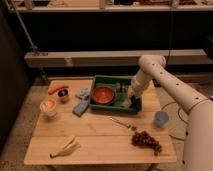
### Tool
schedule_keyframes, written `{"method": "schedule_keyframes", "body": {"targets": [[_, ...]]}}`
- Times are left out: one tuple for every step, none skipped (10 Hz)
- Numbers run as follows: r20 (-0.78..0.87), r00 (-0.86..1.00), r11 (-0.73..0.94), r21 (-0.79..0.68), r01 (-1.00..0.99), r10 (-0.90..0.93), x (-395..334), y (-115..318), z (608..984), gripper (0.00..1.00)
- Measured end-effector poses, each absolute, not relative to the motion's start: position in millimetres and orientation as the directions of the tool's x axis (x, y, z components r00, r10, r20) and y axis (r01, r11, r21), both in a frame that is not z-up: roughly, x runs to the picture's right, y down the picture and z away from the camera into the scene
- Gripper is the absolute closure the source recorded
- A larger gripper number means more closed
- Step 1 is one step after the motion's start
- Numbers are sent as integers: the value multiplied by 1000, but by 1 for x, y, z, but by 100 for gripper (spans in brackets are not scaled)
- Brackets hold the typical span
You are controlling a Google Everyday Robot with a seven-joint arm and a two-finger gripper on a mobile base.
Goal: Wipe tray with brush
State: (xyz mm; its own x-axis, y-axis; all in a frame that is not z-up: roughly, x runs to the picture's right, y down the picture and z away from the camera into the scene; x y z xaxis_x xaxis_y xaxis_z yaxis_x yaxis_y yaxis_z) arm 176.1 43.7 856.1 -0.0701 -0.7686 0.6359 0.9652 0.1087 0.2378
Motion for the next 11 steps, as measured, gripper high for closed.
{"method": "schedule_keyframes", "body": {"targets": [[644, -70, 102, 226, 969, -762, 182, 48, 856, 100], [649, -69, 97, 216, 972, -758, 185, 51, 857, 100], [652, -63, 96, 206, 974, -756, 188, 52, 859, 100], [656, -48, 100, 186, 977, -754, 196, 52, 861, 100], [656, -32, 106, 170, 980, -754, 204, 51, 863, 100], [653, -19, 112, 158, 981, -757, 209, 48, 865, 100], [652, -12, 115, 152, 982, -758, 210, 46, 867, 100], [643, -1, 120, 144, 982, -766, 210, 36, 873, 100], [635, 10, 125, 137, 983, -772, 211, 28, 878, 100], [629, 12, 126, 136, 983, -777, 209, 22, 881, 100], [622, 16, 128, 136, 982, -783, 205, 14, 884, 100]]}}
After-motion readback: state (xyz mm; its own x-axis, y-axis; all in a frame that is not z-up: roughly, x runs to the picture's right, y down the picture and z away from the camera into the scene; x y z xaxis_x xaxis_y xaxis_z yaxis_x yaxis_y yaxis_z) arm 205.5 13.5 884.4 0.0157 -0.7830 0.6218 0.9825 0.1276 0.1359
